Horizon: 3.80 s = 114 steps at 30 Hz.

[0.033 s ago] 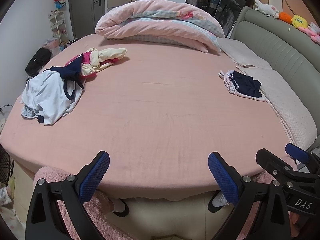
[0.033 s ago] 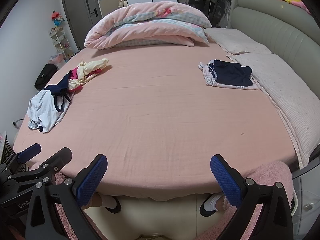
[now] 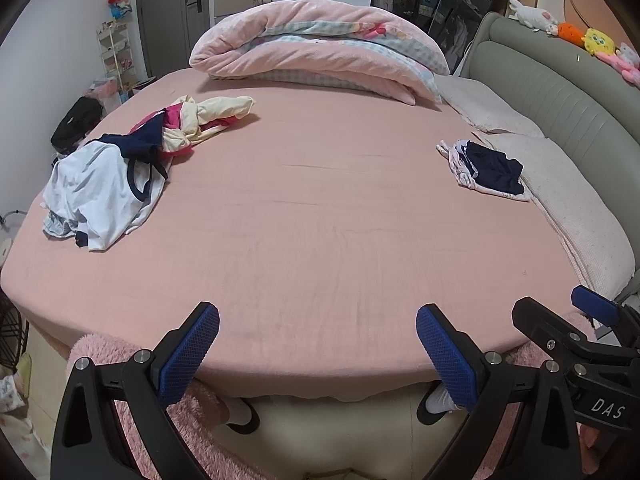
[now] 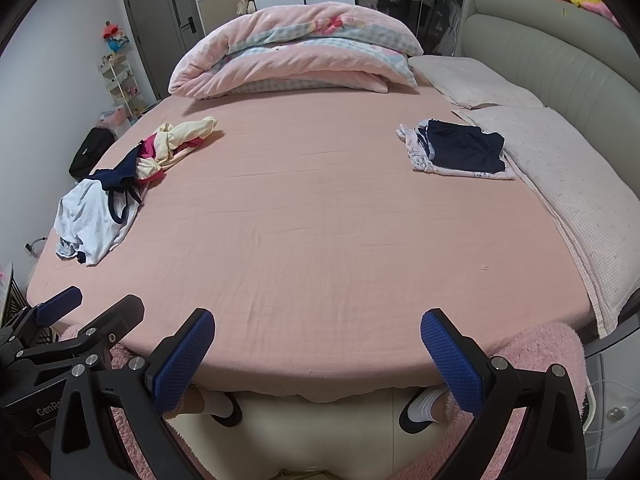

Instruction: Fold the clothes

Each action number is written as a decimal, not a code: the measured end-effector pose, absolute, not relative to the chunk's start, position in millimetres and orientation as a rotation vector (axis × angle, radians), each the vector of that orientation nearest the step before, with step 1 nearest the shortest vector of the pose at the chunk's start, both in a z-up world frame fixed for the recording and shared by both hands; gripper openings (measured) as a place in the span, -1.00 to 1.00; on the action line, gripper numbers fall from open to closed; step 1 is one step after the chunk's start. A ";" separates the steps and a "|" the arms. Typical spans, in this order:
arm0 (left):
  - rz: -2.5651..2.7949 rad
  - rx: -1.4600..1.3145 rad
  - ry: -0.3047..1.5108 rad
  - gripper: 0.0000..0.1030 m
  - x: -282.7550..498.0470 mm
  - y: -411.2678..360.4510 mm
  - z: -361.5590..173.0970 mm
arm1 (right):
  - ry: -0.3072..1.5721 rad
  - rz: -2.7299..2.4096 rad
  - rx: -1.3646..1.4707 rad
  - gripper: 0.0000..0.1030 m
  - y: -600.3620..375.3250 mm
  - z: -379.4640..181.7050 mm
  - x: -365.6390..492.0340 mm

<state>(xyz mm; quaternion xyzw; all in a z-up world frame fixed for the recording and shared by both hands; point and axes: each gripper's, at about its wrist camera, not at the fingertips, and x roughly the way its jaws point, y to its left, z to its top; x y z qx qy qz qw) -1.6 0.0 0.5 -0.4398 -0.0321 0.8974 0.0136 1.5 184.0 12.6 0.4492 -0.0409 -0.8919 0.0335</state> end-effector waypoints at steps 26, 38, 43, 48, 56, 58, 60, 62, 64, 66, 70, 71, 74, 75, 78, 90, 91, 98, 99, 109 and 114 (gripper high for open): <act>2.810 -1.325 -0.098 0.95 -19.8 -48.0 10.4 | -0.078 -2.650 1.367 1.00 153.1 11.5 -23.2; 2.959 -1.322 -0.502 0.95 -31.3 -203.1 2.9 | 0.209 -2.419 1.224 1.00 45.9 25.3 -99.8; 3.014 -1.373 -0.690 0.94 -59.3 -274.8 -21.5 | 0.323 -2.333 1.168 1.00 -32.7 6.2 -142.5; 2.967 -1.413 -0.971 0.73 -107.7 -341.7 -62.8 | 0.310 -2.252 1.170 0.72 -108.4 -22.0 -193.3; 3.002 -1.316 -1.107 0.64 -186.8 -403.0 -95.4 | 0.317 -2.235 1.189 0.44 -205.4 -48.6 -275.3; 3.023 -1.263 -1.109 0.64 -196.7 -411.4 -97.0 | 0.308 -2.233 1.204 0.44 -224.0 -54.7 -295.0; 3.036 -1.232 -1.129 0.64 -198.2 -417.9 -99.7 | 0.305 -2.217 1.243 0.49 -243.7 -65.3 -315.1; 3.026 -1.253 -1.157 0.64 -198.0 -422.0 -102.4 | 0.307 -2.173 1.293 0.49 -264.6 -81.2 -332.8; 3.027 -1.228 -1.135 0.64 -201.9 -423.6 -98.8 | 0.269 -2.088 1.346 0.44 -277.6 -96.7 -342.4; 3.050 -1.197 -1.072 0.64 -206.7 -422.6 -93.4 | 0.152 -1.998 1.379 -0.16 -281.9 -109.2 -347.1; 3.111 -1.245 -0.921 0.64 -210.9 -412.9 -95.5 | 0.061 -2.051 1.371 -0.78 -268.4 -108.2 -344.9; 3.081 -1.257 -0.937 0.64 -211.5 -411.6 -98.0 | 0.065 -2.081 1.340 -0.80 -263.3 -102.4 -341.5; 3.050 -1.241 -0.935 0.64 -209.6 -403.8 -98.4 | 0.151 -2.149 1.208 -0.83 -249.6 -81.2 -328.5; 3.049 -1.234 -0.918 0.64 -209.1 -400.2 -97.2 | 0.182 -2.182 1.176 -0.83 -244.7 -73.7 -323.3; 3.022 -1.195 -0.891 0.64 -208.0 -389.9 -92.7 | 0.239 -2.268 1.077 -0.83 -224.9 -49.8 -306.7; 2.518 -1.210 -1.079 0.65 -203.0 -308.6 -122.8 | 0.217 -2.432 1.106 -0.83 -52.3 -24.5 -197.6; 2.485 -1.235 -1.068 0.65 -203.7 -295.3 -126.1 | 0.232 -2.447 1.137 -0.83 -34.2 -30.8 -187.4; 2.312 -1.385 -0.917 0.65 -192.6 -191.5 -138.3 | 0.189 -2.513 1.352 -0.83 83.1 -64.7 -134.0; 2.316 -1.401 -0.891 0.65 -189.3 -177.5 -137.4 | 0.185 -2.525 1.369 -0.83 98.6 -66.7 -127.8; 2.386 -1.541 -0.827 0.64 -157.3 -115.7 -140.3 | 0.082 -2.767 1.625 -0.66 263.7 -79.0 -131.6; 2.412 -1.564 -0.598 0.64 -170.4 -76.5 -137.2 | -0.088 -2.856 1.401 -0.33 263.7 -52.4 -114.3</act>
